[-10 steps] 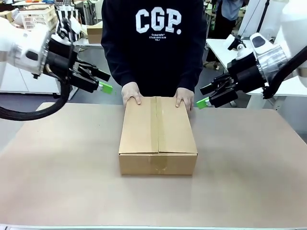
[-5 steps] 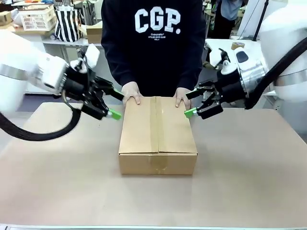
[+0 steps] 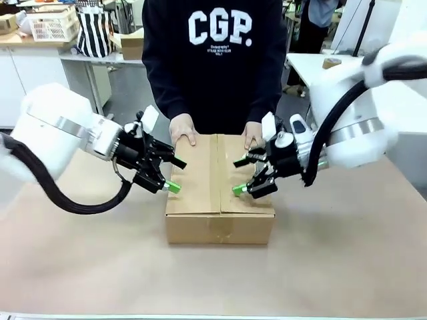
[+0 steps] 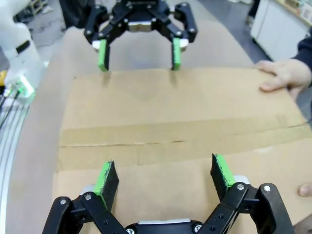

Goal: Pack the gift set into the box.
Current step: Press and hold the closed box until the human finishes sealing it.

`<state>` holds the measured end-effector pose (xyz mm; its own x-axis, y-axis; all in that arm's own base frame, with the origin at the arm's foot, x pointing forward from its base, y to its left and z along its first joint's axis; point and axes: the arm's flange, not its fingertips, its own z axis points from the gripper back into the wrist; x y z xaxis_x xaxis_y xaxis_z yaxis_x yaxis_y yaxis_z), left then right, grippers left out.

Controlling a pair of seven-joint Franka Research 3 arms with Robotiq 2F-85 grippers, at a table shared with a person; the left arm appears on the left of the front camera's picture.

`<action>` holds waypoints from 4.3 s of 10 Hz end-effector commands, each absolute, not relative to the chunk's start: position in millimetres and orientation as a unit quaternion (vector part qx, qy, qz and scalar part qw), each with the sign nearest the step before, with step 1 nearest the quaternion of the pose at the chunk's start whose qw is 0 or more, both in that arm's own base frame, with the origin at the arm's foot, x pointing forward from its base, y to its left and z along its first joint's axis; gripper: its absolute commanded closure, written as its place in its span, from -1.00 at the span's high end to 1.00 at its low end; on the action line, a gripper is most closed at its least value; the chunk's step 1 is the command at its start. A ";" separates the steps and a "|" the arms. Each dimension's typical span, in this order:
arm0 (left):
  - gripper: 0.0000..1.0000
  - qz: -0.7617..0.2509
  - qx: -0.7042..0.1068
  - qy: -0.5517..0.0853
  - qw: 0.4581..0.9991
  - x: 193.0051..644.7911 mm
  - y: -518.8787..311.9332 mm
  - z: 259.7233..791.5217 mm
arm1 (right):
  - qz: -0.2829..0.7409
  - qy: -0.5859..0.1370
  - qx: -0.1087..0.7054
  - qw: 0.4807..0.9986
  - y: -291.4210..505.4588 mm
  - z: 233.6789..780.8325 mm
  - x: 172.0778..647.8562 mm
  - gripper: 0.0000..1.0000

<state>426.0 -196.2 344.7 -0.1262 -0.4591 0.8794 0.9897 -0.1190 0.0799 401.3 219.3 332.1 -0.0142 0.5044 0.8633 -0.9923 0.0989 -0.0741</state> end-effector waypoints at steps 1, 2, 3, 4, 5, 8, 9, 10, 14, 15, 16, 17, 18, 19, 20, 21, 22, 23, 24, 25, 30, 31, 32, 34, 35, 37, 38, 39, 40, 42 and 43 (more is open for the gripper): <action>1.00 -0.631 -0.391 -0.380 0.553 432.3 -205.1 344.8 | 0.587 -0.372 0.342 0.632 213.5 329.1 416.7 1.00; 1.00 -0.624 -0.397 -0.379 0.557 433.2 -205.1 341.9 | 0.582 -0.360 0.347 0.641 208.5 325.5 418.6 1.00; 1.00 -0.621 -0.404 -0.374 0.559 432.9 -206.0 338.2 | 0.580 -0.349 0.348 0.649 204.6 320.3 420.9 1.00; 1.00 -0.623 -0.403 -0.367 0.561 432.3 -208.1 335.2 | 0.583 -0.331 0.359 0.650 201.7 317.8 422.9 1.00; 1.00 -0.626 -0.401 -0.360 0.563 432.1 -211.2 331.5 | 0.586 -0.309 0.366 0.653 197.6 317.2 425.6 1.00; 1.00 -0.636 -0.398 -0.346 0.563 433.0 -217.5 324.6 | 0.582 -0.294 0.373 0.661 182.1 318.1 430.3 1.00; 1.00 -0.636 -0.394 -0.343 0.567 433.9 -218.1 323.1 | 0.584 -0.284 0.378 0.659 179.3 315.1 430.7 1.00; 1.00 -0.638 -0.390 -0.339 0.571 434.4 -219.3 322.0 | 0.584 -0.281 0.381 0.660 177.5 313.4 431.3 1.00; 1.00 -0.635 -0.397 -0.352 0.562 430.3 -214.1 321.8 | 0.584 -0.315 0.380 0.644 184.6 324.9 427.5 1.00; 1.00 -0.632 -0.398 -0.350 0.565 431.4 -215.1 322.5 | 0.584 -0.315 0.380 0.644 184.6 324.9 427.5 1.00; 1.00 -0.652 -0.370 -0.343 0.566 430.1 -215.3 320.6 | 0.584 -0.315 0.380 0.644 184.6 324.9 427.5 1.00; 1.00 -0.669 -0.337 -0.337 0.570 429.8 -216.1 319.9 | 0.584 -0.315 0.380 0.644 184.6 324.9 427.5 1.00; 1.00 -0.669 -0.309 -0.337 0.586 429.1 -217.3 320.9 | 0.584 -0.315 0.380 0.644 184.6 324.9 427.5 1.00; 1.00 -0.646 -0.378 -0.348 0.565 432.2 -215.4 324.9 | 0.584 -0.315 0.380 0.644 184.6 324.9 427.5 1.00; 1.00 -0.646 -0.378 -0.348 0.565 432.2 -215.4 324.9 | 0.584 -0.315 0.380 0.644 184.6 324.9 427.5 1.00; 1.00 -0.646 -0.378 -0.348 0.565 432.2 -215.4 324.9 | 0.584 -0.315 0.380 0.644 184.6 324.9 427.5 1.00; 1.00 -0.646 -0.378 -0.348 0.565 432.2 -215.4 324.9 | 0.584 -0.315 0.380 0.644 184.6 324.9 427.5 1.00; 1.00 -0.646 -0.378 -0.348 0.565 432.2 -215.4 324.9 | 0.584 -0.315 0.380 0.644 184.6 324.9 427.5 1.00; 1.00 -0.646 -0.378 -0.348 0.565 432.2 -215.4 324.9 | 0.584 -0.315 0.380 0.644 184.6 324.9 427.5 1.00; 1.00 -0.646 -0.378 -0.348 0.565 432.2 -215.4 324.9 | 0.584 -0.315 0.380 0.644 184.6 324.9 427.5 1.00; 1.00 -0.646 -0.378 -0.348 0.565 432.2 -215.4 324.9 | 0.584 -0.315 0.380 0.644 184.6 324.9 427.5 1.00; 1.00 -0.646 -0.378 -0.348 0.565 432.2 -215.4 324.9 | 0.584 -0.315 0.380 0.644 184.6 324.9 427.5 1.00; 1.00 -0.646 -0.378 -0.348 0.565 432.2 -215.4 324.9 | 0.584 -0.315 0.380 0.644 184.6 324.9 427.5 1.00; 1.00 -0.646 -0.378 -0.348 0.565 432.2 -215.4 324.9 | 0.584 -0.315 0.380 0.644 184.6 324.9 427.5 1.00; 1.00 -0.646 -0.378 -0.348 0.565 432.2 -215.4 324.9 | 0.584 -0.315 0.380 0.644 184.6 324.9 427.5 1.00; 1.00 -0.646 -0.378 -0.348 0.565 432.2 -215.4 324.9 | 0.584 -0.315 0.380 0.644 184.6 324.9 427.5 1.00; 1.00 -0.646 -0.378 -0.348 0.565 432.2 -215.4 324.9 | 0.584 -0.315 0.380 0.644 184.6 324.9 427.5 1.00; 1.00 -0.646 -0.378 -0.348 0.565 432.2 -215.4 324.9 | 0.584 -0.315 0.380 0.644 184.6 324.9 427.5 1.00; 1.00 -0.646 -0.378 -0.348 0.565 432.2 -215.4 324.9 | 0.584 -0.315 0.380 0.644 184.6 324.9 427.5 1.00; 1.00 -0.646 -0.378 -0.348 0.565 432.2 -215.4 324.9 | 0.584 -0.315 0.380 0.644 184.6 324.9 427.5 1.00; 1.00 -0.646 -0.378 -0.348 0.565 432.2 -215.4 324.9 | 0.584 -0.315 0.380 0.644 184.6 324.9 427.5 1.00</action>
<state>431.9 -215.7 327.6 -0.0875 -0.4761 0.8750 0.9916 -0.1258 0.0307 428.4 184.6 327.5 0.1132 0.5099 0.8527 -0.9926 0.0205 0.1196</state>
